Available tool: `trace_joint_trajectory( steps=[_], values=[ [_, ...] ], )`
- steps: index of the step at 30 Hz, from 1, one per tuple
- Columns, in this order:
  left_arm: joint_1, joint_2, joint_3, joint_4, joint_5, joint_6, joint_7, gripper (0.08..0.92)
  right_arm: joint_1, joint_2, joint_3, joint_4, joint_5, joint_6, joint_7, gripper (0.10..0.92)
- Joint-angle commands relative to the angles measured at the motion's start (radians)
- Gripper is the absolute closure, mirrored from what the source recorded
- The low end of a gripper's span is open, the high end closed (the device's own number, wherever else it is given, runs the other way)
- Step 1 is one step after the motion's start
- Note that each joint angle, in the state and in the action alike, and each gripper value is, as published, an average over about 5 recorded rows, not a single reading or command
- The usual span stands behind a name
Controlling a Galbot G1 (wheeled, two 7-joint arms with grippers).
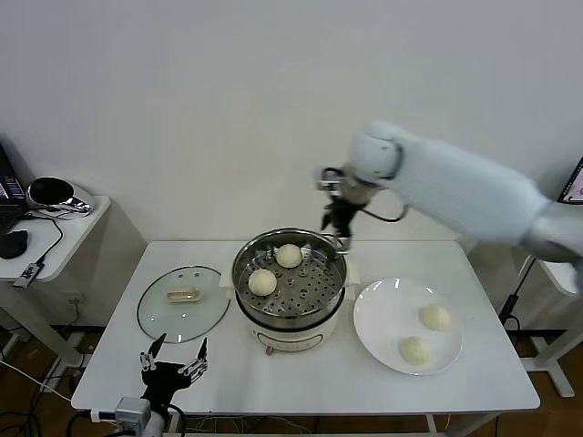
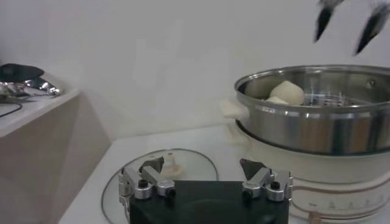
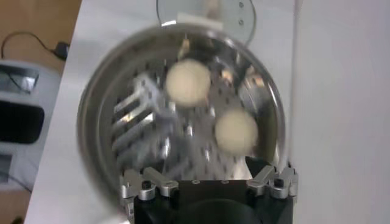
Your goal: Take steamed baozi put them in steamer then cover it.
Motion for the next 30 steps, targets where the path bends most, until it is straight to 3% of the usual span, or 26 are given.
trace_joint_trajectory(
  steps=[1, 11, 30],
  values=[
    [0.010, -0.004, 0.007, -0.006, -0.009, 0.013, 0.001, 0.177, -0.222, -0.453, 0.148, 0.280, -0.185, 0.082, -0.071, 0.203],
    [0.024, -0.014, 0.029, -0.014, 0.006, 0.020, 0.004, 0.177, -0.570, -0.453, 0.304, 0.279, -0.331, 0.113, -0.074, 0.203],
    [0.017, -0.037, 0.039, 0.012, 0.024, 0.022, 0.002, 0.177, -0.626, -0.290, 0.281, 0.132, -0.386, 0.119, -0.044, 0.203]
  ],
)
